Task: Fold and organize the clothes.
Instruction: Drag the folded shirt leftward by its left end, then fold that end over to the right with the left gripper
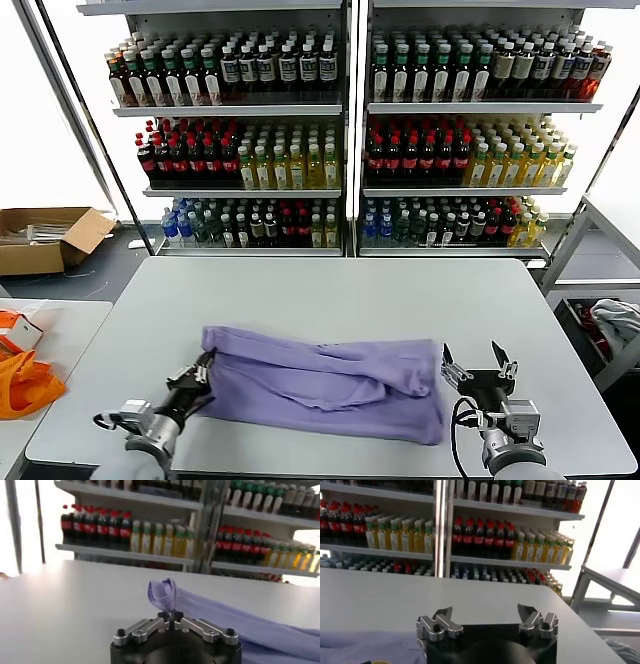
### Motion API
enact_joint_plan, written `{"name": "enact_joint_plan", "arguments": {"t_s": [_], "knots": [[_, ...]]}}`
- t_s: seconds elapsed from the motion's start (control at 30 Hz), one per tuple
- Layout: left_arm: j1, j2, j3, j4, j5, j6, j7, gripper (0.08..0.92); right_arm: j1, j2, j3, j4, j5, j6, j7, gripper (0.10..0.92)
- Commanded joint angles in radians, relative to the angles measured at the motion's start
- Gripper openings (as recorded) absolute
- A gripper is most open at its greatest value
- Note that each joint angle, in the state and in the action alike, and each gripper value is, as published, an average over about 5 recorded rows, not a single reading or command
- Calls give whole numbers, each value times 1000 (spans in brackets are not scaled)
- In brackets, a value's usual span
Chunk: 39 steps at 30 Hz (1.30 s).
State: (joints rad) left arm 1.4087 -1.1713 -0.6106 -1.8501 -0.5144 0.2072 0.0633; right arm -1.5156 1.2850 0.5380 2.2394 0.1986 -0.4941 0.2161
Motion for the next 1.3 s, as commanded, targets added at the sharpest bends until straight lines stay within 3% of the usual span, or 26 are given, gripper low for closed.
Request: {"name": "enact_joint_plan", "arguments": {"t_s": [0.03, 0.2, 0.33, 0.6, 0.9, 1.3], "knots": [[-25, 229, -256, 72, -125, -43, 5, 98, 17, 0, -11, -3, 1, -2, -1, 823], [-31, 369, -349, 164, -177, -41, 29, 98, 26, 3, -22, -3, 0, -3, -2, 823], [-28, 393, -363, 145, -183, -24, 34, 98, 24, 5, -21, 0, 0, -2, -3, 823], [18, 282, -258, -52, -143, 36, 18, 98, 4, 5, 12, 6, 9, 5, 7, 823], [28, 158, -9, -242, -45, 136, -72, 98, -23, 25, 6, 20, -6, 16, 5, 823], [-37, 63, 286, -244, 128, 196, -132, 98, -62, 49, 11, 38, -22, 36, 8, 823]]}}
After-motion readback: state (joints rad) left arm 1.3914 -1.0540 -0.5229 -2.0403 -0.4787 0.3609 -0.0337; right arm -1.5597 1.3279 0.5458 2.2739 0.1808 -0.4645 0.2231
